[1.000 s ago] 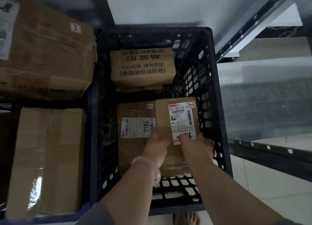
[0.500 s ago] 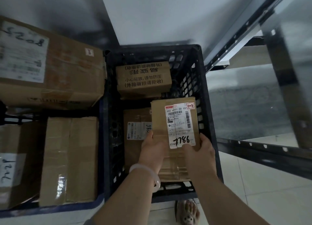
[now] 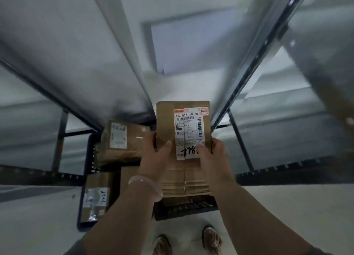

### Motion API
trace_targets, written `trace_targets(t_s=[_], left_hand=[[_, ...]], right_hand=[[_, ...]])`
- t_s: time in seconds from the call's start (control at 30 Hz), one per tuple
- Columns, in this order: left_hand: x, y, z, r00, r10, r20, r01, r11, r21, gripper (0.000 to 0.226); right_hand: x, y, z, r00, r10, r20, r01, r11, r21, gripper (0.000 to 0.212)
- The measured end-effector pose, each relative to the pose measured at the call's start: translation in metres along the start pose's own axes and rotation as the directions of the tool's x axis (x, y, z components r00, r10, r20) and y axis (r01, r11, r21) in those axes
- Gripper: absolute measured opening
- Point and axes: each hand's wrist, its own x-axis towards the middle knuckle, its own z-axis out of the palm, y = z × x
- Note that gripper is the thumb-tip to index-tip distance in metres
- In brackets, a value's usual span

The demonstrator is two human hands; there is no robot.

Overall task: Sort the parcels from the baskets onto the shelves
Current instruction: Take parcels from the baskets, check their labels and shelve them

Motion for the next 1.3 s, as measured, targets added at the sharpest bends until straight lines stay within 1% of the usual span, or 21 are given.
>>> trace_targets(t_s=[0.1, 0.2, 0.27, 0.33, 0.4, 0.47, 0.5, 0.57, 0.67, 0.73, 0.8, 0.83, 0.97, 1.07, 1.17, 1.3], left_hand=[[-0.049, 0.065, -0.007, 0.995, 0.088, 0.057, -0.086, 0.996, -0.04, 0.042], [-0.094, 0.119, -0.009, 0.97, 0.205, 0.128, -0.203, 0.979, -0.027, 0.057], [-0.122, 0.147, -0.008, 0.947, 0.268, 0.176, -0.269, 0.963, -0.023, 0.058], [-0.147, 0.168, -0.009, 0.931, 0.307, 0.198, -0.305, 0.951, -0.04, 0.062], [-0.172, 0.183, -0.011, 0.905, 0.364, 0.219, -0.362, 0.931, -0.048, 0.058], [-0.199, 0.193, -0.013, 0.872, 0.42, 0.251, -0.428, 0.904, -0.024, 0.047], [-0.213, 0.197, -0.015, 0.862, 0.435, 0.262, -0.445, 0.895, -0.024, 0.042], [-0.245, 0.203, -0.017, 0.845, 0.462, 0.269, -0.471, 0.881, -0.032, 0.038], [-0.296, 0.202, -0.017, 0.83, 0.497, 0.254, -0.511, 0.86, -0.015, 0.04], [-0.332, 0.196, -0.013, 0.813, 0.524, 0.255, -0.542, 0.84, 0.002, 0.037], [-0.368, 0.183, -0.004, 0.789, 0.539, 0.296, -0.57, 0.821, 0.024, 0.034], [-0.384, 0.176, 0.003, 0.775, 0.55, 0.312, -0.584, 0.812, 0.02, 0.037], [-0.451, 0.15, 0.045, 0.74, 0.564, 0.368, -0.606, 0.796, -0.001, 0.04], [-0.497, 0.138, 0.084, 0.703, 0.54, 0.463, -0.601, 0.799, -0.018, 0.042], [-0.54, 0.132, 0.127, 0.622, 0.538, 0.569, -0.627, 0.778, -0.051, 0.042], [-0.588, 0.124, 0.179, 0.52, 0.525, 0.674, -0.653, 0.753, -0.082, 0.038]], right_hand=[[-0.052, -0.061, -0.024, 0.995, -0.099, -0.003, 0.099, 0.995, 0.018, 0.043], [-0.098, -0.112, -0.052, 0.98, -0.198, -0.014, 0.198, 0.98, -0.004, 0.027], [-0.125, -0.138, -0.072, 0.961, -0.274, -0.043, 0.273, 0.962, -0.013, 0.035], [-0.15, -0.159, -0.091, 0.942, -0.327, -0.076, 0.327, 0.945, -0.014, 0.044], [-0.174, -0.173, -0.109, 0.922, -0.377, -0.088, 0.377, 0.926, -0.028, 0.046], [-0.198, -0.183, -0.125, 0.898, -0.431, -0.087, 0.429, 0.902, -0.049, 0.04], [-0.21, -0.187, -0.133, 0.884, -0.458, -0.093, 0.455, 0.889, -0.055, 0.039], [-0.235, -0.192, -0.147, 0.861, -0.5, -0.096, 0.497, 0.866, -0.051, 0.038], [-0.277, -0.189, -0.172, 0.836, -0.545, -0.067, 0.544, 0.839, -0.034, 0.039], [-0.306, -0.177, -0.193, 0.814, -0.579, -0.044, 0.578, 0.815, -0.035, 0.04], [-0.334, -0.158, -0.216, 0.799, -0.599, -0.057, 0.598, 0.801, -0.038, 0.042], [-0.347, -0.147, -0.229, 0.793, -0.604, -0.073, 0.603, 0.797, -0.042, 0.043], [-0.401, -0.106, -0.289, 0.779, -0.603, -0.172, 0.605, 0.795, -0.051, 0.038], [-0.435, -0.079, -0.342, 0.762, -0.579, -0.29, 0.595, 0.803, -0.041, 0.038], [-0.463, -0.054, -0.394, 0.746, -0.539, -0.392, 0.575, 0.817, -0.029, 0.037], [-0.494, -0.029, -0.454, 0.693, -0.511, -0.509, 0.592, 0.806, -0.002, 0.039]])
